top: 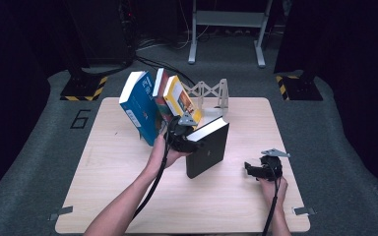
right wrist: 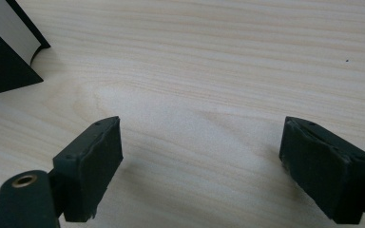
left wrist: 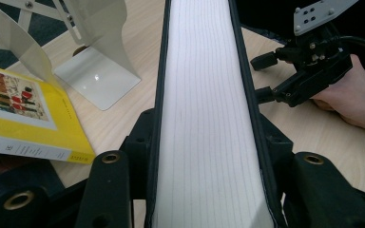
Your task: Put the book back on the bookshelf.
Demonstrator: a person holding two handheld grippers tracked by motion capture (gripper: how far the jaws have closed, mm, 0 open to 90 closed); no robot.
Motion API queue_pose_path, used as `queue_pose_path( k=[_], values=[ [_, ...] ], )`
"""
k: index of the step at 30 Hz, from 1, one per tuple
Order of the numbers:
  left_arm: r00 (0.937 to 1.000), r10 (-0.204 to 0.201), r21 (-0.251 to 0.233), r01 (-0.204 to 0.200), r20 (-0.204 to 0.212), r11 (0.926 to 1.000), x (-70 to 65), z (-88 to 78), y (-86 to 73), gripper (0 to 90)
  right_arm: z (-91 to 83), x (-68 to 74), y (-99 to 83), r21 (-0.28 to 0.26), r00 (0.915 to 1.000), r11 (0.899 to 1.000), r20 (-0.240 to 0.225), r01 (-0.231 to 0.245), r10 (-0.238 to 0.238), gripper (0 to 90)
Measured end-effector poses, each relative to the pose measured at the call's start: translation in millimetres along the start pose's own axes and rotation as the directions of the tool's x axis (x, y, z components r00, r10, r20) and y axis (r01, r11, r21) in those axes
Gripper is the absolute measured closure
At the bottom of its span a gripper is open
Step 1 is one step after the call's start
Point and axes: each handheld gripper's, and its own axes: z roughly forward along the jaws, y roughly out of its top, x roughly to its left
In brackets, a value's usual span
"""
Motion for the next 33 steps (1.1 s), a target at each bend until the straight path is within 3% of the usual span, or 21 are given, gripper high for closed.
queue_pose_path(
  k=[6, 12, 24, 29, 33],
  values=[
    [0.9992, -0.036, -0.045, 0.035, -0.016, 0.9984, -1.9, 1.1, -3.7, 53.8, 0.0, 0.0, 0.0, 0.0, 1.0, 1.0, 0.0, 0.0, 0.0, 13.7],
    [0.9974, -0.049, -0.08, 0.045, -0.052, 0.9957, -2.1, 6.4, -3.2, 54.1, 0.4, -0.3, 0.1, -0.004, 1.0, 1.0, 0.0, 0.006, -0.006, 13.7],
    [0.9893, -0.091, -0.133, 0.076, -0.114, 0.9882, 10.5, 18.6, 4.1, 54.3, -0.4, -0.5, 0.3, 0.004, 1.0, 1.0, -0.004, 0.0, 0.0, 13.9],
    [0.9836, -0.125, -0.18, 0.1, -0.13, 0.9786, 18.7, 17.3, 12.7, 54.2, 0.3, -0.2, 0.0, -0.005, 1.0, 1.0, -0.001, 0.004, -0.004, 14.0],
    [0.9736, -0.167, -0.217, 0.131, -0.156, 0.9672, 23.1, 18.8, 22.8, 54.2, 0.6, -0.3, 0.2, -0.005, 0.9999, 1.0, 0.0, 0.011, -0.011, 14.0]
  ],
)
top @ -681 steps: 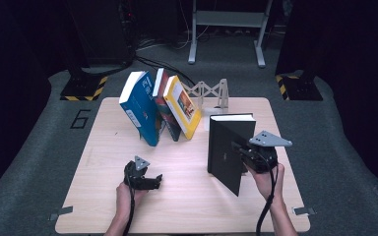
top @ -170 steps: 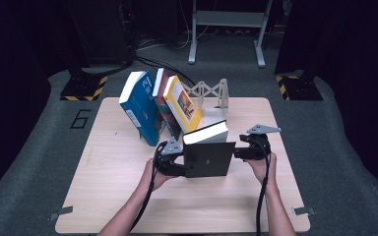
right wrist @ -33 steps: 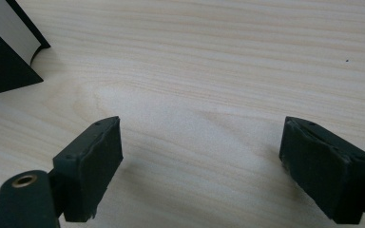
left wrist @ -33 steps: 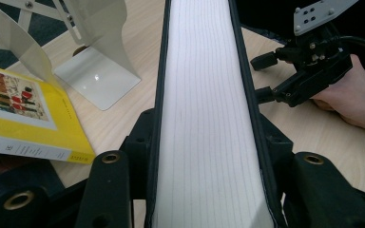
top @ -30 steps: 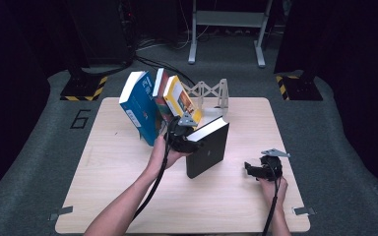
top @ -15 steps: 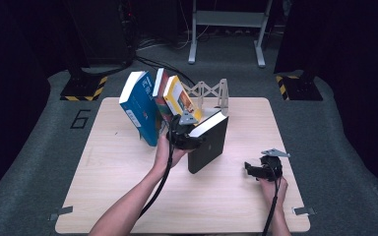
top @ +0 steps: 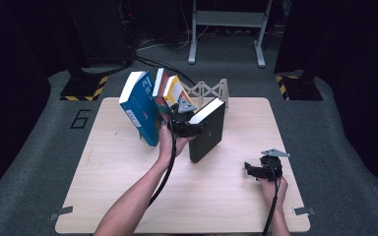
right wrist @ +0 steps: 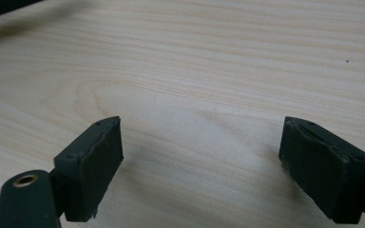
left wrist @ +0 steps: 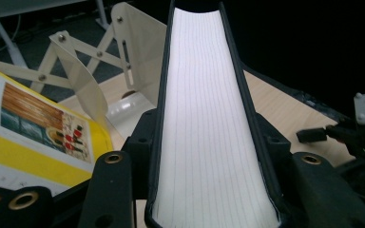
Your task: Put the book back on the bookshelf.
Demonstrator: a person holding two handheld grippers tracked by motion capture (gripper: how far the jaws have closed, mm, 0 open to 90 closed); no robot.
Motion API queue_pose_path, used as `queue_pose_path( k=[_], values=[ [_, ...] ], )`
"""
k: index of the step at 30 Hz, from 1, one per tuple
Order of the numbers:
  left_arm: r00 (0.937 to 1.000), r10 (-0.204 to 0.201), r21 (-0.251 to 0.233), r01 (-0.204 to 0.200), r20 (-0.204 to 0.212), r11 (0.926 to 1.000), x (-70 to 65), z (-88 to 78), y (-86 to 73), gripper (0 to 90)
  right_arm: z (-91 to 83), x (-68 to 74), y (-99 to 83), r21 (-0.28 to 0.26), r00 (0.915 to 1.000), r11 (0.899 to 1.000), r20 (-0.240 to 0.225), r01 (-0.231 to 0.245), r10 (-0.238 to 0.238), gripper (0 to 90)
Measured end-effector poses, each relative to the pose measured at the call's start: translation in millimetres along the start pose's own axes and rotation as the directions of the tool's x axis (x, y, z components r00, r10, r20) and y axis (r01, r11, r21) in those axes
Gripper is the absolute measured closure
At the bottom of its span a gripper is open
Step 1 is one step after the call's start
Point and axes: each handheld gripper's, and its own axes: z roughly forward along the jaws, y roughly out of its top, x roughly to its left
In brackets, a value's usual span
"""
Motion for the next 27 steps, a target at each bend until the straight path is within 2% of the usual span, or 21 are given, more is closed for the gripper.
queue_pose_path(
  k=[12, 16, 27],
  values=[
    [0.9971, -0.037, -0.028, 0.036, -0.066, 0.999, 4.3, 18.7, 24.3, 54.1, -0.2, 0.4, 0.1, 0.008, 1.0, 1.0, -0.001, 0.001, -0.001, 14.1],
    [0.9959, -0.052, -0.037, 0.05, -0.073, 0.9981, 6.5, 26.4, 28.5, 54.1, -0.3, 0.6, 0.1, 0.009, 1.0, 1.0, -0.002, 0.002, -0.002, 14.1],
    [0.9862, -0.089, -0.055, 0.082, -0.139, 0.9951, 10.0, 46.6, 35.9, 54.1, -0.3, 0.9, 0.1, 0.011, 1.0, 1.0, -0.002, 0.007, -0.007, 14.0]
  ],
)
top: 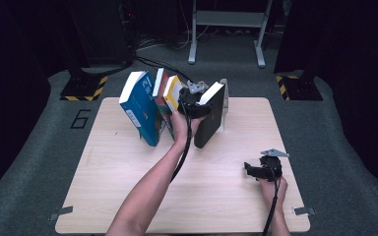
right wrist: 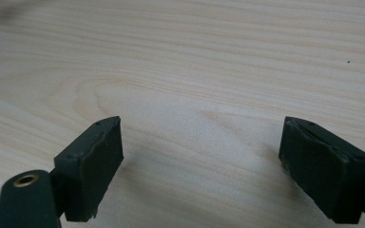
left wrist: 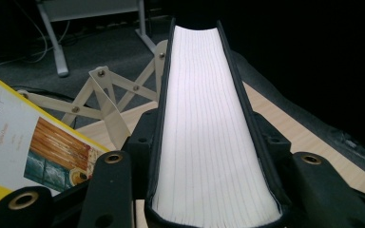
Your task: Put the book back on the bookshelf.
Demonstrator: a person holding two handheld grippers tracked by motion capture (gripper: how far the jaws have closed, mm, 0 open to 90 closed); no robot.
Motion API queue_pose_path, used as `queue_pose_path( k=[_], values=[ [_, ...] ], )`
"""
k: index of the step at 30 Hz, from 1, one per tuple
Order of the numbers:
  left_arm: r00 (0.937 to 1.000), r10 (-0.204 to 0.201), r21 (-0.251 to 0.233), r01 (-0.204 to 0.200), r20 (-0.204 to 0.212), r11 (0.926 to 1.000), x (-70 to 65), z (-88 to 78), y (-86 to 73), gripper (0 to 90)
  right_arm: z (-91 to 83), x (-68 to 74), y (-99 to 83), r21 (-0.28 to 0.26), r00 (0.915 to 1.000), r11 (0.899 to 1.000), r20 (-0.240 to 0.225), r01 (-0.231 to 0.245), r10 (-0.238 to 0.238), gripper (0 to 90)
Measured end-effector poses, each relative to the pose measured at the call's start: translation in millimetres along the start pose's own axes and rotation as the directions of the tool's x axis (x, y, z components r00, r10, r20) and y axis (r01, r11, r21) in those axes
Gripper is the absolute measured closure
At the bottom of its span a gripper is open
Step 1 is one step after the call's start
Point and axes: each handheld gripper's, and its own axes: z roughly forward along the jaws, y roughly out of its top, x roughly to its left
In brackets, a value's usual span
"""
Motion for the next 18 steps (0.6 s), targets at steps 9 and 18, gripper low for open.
queue_pose_path(
  k=[9, 18],
  values=[
    [0.999, -0.019, -0.012, 0.018, -0.04, 0.9998, -5.5, 15.2, 1.3, 54.0, 0.1, 0.4, 0.0, -0.001, 1.0, 1.0, 0.002, -0.001, 0.001, 14.1],
    [0.9971, -0.03, 0.007, 0.03, -0.07, 0.9995, -8.3, 30.1, -3.8, 54.0, 0.0, 0.9, 0.0, -0.002, 1.0, 1.0, 0.0, 0.002, -0.002, 14.2]
  ],
)
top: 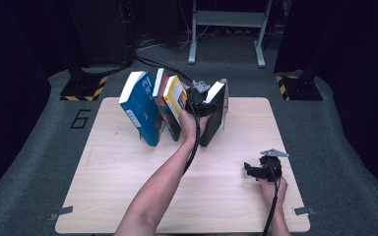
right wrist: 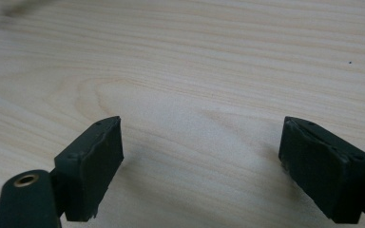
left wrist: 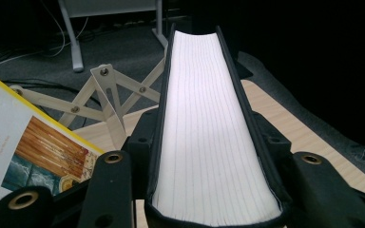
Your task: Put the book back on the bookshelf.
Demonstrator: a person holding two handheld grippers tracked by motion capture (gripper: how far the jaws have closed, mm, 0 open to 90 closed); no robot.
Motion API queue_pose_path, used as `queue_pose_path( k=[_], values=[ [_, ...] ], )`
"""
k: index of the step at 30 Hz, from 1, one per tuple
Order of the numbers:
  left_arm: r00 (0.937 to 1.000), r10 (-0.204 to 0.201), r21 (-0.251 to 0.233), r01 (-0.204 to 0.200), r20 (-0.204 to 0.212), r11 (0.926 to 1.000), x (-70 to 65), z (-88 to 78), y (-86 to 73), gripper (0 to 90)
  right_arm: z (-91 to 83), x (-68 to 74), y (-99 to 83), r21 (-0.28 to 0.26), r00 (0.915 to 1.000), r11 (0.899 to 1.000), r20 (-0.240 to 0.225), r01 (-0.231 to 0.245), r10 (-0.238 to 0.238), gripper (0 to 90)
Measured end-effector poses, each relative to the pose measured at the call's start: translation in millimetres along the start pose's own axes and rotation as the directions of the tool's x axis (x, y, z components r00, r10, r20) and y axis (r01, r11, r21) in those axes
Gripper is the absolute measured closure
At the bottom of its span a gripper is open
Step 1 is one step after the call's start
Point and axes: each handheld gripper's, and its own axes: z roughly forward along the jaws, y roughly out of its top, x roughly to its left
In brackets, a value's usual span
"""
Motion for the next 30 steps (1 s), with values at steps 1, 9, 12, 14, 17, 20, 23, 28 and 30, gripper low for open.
queue_pose_path(
  k=[1, 9, 12, 14, 17, 20, 23, 28, 30],
  values=[
    [1.0, 0.0, 0.003, 0.0, 0.0, 1.0, -0.1, 0.7, -0.4, 53.9, 0.0, 0.0, 0.0, 0.0, 1.0, 1.0, 0.0, 0.0, 0.0, 14.2],
    [0.9994, -0.034, -0.01, 0.034, -0.008, 0.9994, 0.1, 6.5, -2.9, 53.9, 0.7, 0.3, 0.0, 0.001, 0.9999, 1.0, 0.008, 0.012, -0.012, 14.2],
    [0.9991, -0.038, -0.017, 0.038, -0.017, 0.9991, -0.6, 7.9, -4.8, 53.8, 0.8, 0.5, 0.0, 0.002, 0.9999, 1.0, 0.01, 0.014, -0.014, 14.2],
    [0.999, -0.042, -0.014, 0.042, -0.016, 0.999, -0.1, 7.3, -5.7, 53.8, 0.7, 0.6, 0.0, 0.004, 0.9998, 1.0, 0.011, 0.018, -0.018, 14.2],
    [0.9997, -0.022, -0.006, 0.022, -0.013, 0.9997, 1.0, 6.4, -8.8, 53.4, 0.7, 0.6, -0.1, 0.005, 0.9997, 1.0, 0.011, 0.021, -0.021, 14.2],
    [1.0, -0.002, 0.012, 0.002, 0.002, 0.9999, 2.5, 6.2, -13.5, 53.0, 0.7, 1.3, 0.0, 0.006, 0.9997, 1.0, 0.014, 0.022, -0.022, 14.2],
    [0.9998, 0.013, 0.022, -0.013, 0.012, 0.9997, 3.6, 5.1, -13.9, 52.8, 0.8, 2.3, -0.2, 0.007, 0.9995, 1.0, 0.018, 0.024, -0.024, 14.2],
    [0.9985, 0.031, 0.049, -0.033, 0.044, 0.9983, 3.0, 4.1, -10.9, 51.0, 1.1, 3.4, -0.2, 0.011, 0.9989, 0.999, 0.026, 0.038, -0.038, 14.2],
    [0.998, 0.026, 0.055, -0.029, 0.057, 0.998, 4.0, 2.3, -9.9, 48.3, 0.9, 3.4, -0.3, 0.011, 0.9991, 0.999, 0.024, 0.034, -0.034, 14.2]
  ],
)
